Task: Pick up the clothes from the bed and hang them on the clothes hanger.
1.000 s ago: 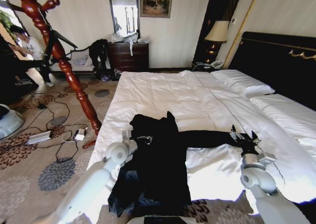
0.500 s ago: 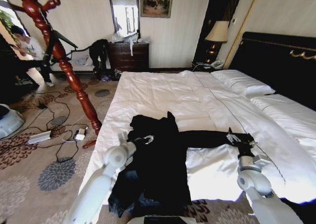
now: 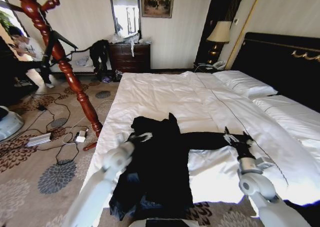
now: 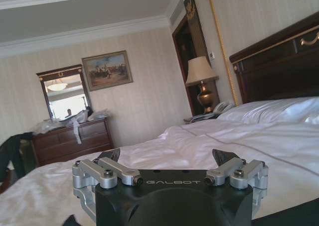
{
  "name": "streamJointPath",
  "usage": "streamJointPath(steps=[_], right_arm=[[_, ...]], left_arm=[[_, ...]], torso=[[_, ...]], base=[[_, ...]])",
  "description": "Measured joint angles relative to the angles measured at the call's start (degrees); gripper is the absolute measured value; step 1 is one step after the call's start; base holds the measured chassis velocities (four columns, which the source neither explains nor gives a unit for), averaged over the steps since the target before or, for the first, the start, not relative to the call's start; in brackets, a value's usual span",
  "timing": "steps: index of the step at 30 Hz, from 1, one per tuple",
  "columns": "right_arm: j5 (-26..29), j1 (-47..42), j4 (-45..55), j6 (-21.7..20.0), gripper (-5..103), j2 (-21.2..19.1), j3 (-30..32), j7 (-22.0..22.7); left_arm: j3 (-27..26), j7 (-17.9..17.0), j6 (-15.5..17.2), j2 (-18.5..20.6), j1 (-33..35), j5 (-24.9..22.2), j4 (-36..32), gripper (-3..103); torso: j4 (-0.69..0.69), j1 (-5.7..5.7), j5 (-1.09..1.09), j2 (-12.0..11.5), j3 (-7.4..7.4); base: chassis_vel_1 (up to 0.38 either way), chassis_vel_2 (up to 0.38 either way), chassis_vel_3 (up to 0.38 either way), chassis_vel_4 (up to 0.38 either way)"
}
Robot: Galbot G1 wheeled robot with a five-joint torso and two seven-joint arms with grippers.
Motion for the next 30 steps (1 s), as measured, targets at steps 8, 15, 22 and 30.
streamJointPath(steps=[8, 15, 22, 30], right_arm=[[6.6, -0.5, 8.8, -3.1, 100, -7.0, -4.6, 2.7], [23.0, 5.4, 14.3, -12.8, 100, -15.8, -14.3, 14.7], [33.6, 36.6, 14.1, -22.9, 100, -11.6, -47.5, 33.2], [41.1, 58.6, 8.0, -29.7, 100, 5.2, -68.4, 47.3]], left_arm=[[-10.0, -3.5, -2.2, -0.7, 13.7, 8.2, -3.3, 100], [-16.8, -3.5, -5.7, -3.4, 13.0, 11.0, -3.3, 100], [-29.4, -2.7, -7.2, -4.6, 8.7, 10.1, -8.8, 100], [-36.5, -1.9, -7.2, -3.9, 8.7, 6.4, -15.5, 100]], torso=[[-0.05, 0.0, -0.05, 0.0, 0.0], [-0.13, 0.0, -0.01, 0.0, 0.0], [-0.14, 0.01, 0.02, 0.0, 0.01], [-0.08, 0.02, -0.05, 0.0, 0.01]], base=[[0.0, 0.0, 0.0, 0.0], [0.0, 0.0, 0.0, 0.0], [0.0, 0.0, 0.0, 0.0], [0.0, 0.0, 0.0, 0.0]])
